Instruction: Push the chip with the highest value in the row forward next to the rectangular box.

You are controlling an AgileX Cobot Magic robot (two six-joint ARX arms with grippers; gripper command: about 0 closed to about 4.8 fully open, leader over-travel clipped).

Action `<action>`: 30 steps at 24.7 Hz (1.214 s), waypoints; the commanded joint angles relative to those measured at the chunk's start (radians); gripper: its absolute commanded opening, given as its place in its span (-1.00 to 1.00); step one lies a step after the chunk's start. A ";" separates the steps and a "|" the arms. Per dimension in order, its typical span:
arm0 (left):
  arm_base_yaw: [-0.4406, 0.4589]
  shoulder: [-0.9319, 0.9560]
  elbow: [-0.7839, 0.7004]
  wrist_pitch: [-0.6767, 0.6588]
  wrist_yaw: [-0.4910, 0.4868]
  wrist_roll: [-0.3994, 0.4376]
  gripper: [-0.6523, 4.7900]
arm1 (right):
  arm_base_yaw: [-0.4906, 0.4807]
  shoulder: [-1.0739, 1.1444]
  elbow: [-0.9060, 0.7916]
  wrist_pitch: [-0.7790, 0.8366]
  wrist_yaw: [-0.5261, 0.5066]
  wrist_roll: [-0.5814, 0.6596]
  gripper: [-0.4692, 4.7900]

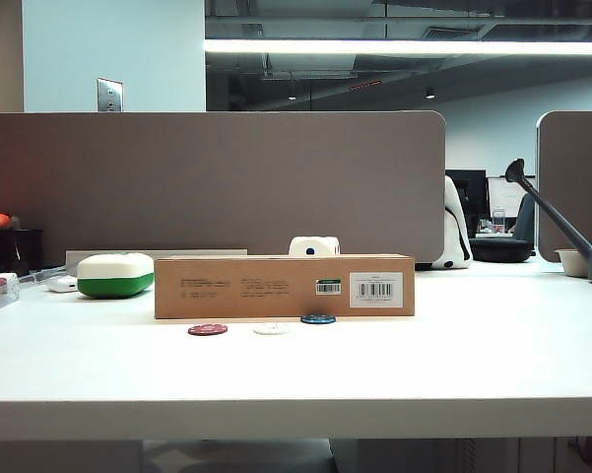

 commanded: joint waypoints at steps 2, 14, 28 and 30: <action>0.000 0.000 0.004 0.008 0.003 0.004 -0.78 | -0.002 -0.001 -0.005 0.014 0.000 -0.008 -0.84; 0.000 0.000 0.004 0.008 0.003 0.004 -0.78 | -0.002 -0.001 -0.005 0.018 -0.004 -0.007 -0.84; 0.000 0.000 0.004 0.008 0.003 0.004 -0.78 | -0.002 -0.001 -0.005 0.003 -0.024 -0.029 -0.84; 0.000 0.000 0.004 0.008 0.003 0.004 -0.78 | -0.002 -0.001 -0.005 0.005 -0.024 -0.029 -0.84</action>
